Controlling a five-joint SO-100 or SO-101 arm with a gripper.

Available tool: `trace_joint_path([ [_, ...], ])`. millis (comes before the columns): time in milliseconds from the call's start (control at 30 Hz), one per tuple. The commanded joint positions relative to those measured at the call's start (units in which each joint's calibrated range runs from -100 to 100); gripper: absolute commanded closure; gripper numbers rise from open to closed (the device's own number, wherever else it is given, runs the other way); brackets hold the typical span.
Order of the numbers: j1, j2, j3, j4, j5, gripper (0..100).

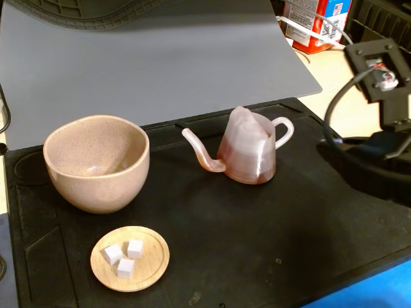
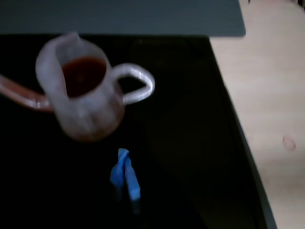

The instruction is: Pick up a kettle and pour liquid into a cup.

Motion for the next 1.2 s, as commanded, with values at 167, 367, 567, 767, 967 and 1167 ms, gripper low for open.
trace_joint_path([
  [167, -0.2, 11.5, -9.7, -6.0, 7.7, 99],
  [367, -0.2, 16.1, -10.9, -6.6, 10.2, 90],
  [567, -0.2, 23.6, -22.5, -6.6, 10.2, 81],
  [767, -0.2, 28.3, -26.5, -6.6, 10.2, 81],
  [967, 0.0, 31.6, -29.0, -6.6, 11.6, 81],
  [1167, 0.0, 35.9, -32.6, -6.6, 11.6, 81],
])
